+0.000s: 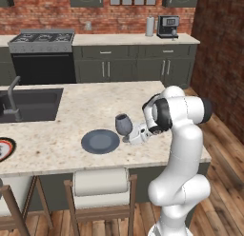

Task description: Retrieve the wine glasses from the counter and place one next to each plate.

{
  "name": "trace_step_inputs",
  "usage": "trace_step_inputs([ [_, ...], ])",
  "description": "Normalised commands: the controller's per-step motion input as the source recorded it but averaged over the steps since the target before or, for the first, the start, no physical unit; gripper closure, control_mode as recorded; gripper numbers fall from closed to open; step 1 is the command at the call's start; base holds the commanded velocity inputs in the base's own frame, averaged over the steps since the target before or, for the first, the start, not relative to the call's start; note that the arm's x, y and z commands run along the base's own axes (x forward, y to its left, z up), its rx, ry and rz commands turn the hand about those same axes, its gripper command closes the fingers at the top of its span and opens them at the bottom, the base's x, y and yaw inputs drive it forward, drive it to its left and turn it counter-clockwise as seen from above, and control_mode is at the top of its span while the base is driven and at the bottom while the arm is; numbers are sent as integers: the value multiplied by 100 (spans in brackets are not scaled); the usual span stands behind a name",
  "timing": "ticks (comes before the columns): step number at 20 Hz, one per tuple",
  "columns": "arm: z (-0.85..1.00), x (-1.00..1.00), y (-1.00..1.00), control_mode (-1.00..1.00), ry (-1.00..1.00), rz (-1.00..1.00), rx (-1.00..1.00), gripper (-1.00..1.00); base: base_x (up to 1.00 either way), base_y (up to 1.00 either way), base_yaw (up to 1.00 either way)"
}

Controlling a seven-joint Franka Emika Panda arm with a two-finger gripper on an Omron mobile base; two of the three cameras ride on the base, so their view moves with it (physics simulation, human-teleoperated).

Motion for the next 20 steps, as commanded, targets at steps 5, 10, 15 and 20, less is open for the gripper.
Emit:
trace_step_inputs([
  [5,-31,0,-6,-100,-8,0,0,-100,0,0,0],
  [10,-30,0,-10,-100,-5,0,0,-100,0,0,0],
  [15,-35,0,-18,-100,-1,0,0,-100,0,0,0],
  [20,-25,0,-28,-100,0,0,0,-100,0,0,0],
])
